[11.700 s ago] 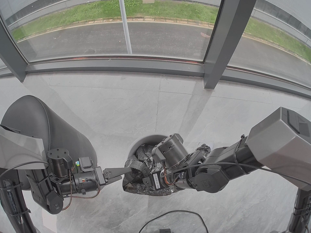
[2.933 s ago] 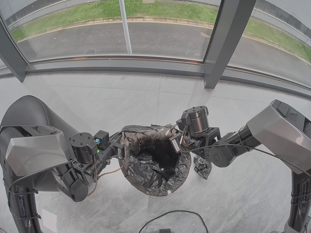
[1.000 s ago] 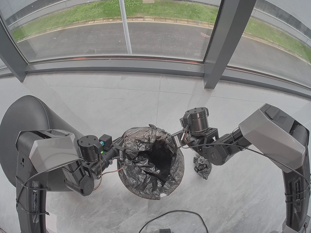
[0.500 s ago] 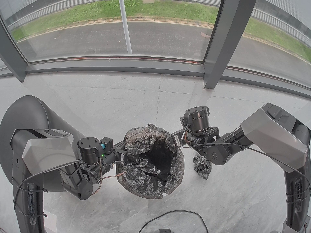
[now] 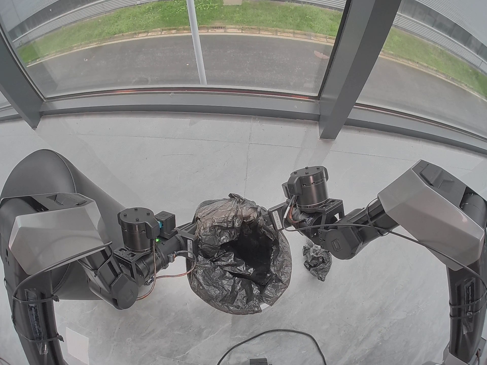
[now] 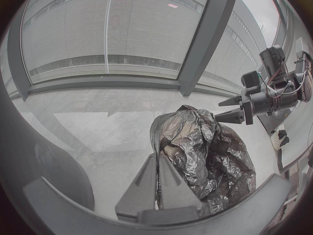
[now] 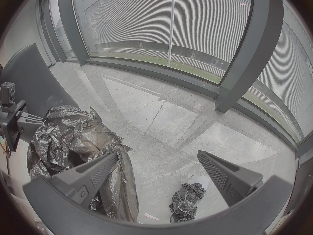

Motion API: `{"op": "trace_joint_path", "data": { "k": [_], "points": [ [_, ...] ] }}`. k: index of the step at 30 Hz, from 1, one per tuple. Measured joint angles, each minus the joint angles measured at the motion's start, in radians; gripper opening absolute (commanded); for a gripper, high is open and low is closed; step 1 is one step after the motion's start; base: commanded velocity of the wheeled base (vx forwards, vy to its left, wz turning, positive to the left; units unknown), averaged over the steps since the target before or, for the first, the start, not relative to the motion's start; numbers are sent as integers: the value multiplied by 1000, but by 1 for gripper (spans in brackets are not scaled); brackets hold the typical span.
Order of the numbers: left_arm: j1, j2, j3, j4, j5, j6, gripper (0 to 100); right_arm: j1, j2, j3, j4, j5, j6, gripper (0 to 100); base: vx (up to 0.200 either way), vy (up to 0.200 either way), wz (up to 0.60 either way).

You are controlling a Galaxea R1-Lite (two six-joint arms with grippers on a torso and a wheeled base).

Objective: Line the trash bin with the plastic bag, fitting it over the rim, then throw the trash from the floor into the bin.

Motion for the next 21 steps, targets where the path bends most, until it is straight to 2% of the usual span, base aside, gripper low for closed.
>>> {"op": "trace_joint_path", "data": {
  "k": [15, 21],
  "points": [
    [1, -4, 7, -45, 5, -17, 100, -3, -11, 11, -37, -2, 12, 100, 0, 0, 0],
    [-9, -48, 34, -34, 59, -73, 100, 11, -67, 68, -26, -2, 109, 100, 0, 0, 0]
  ]
}}
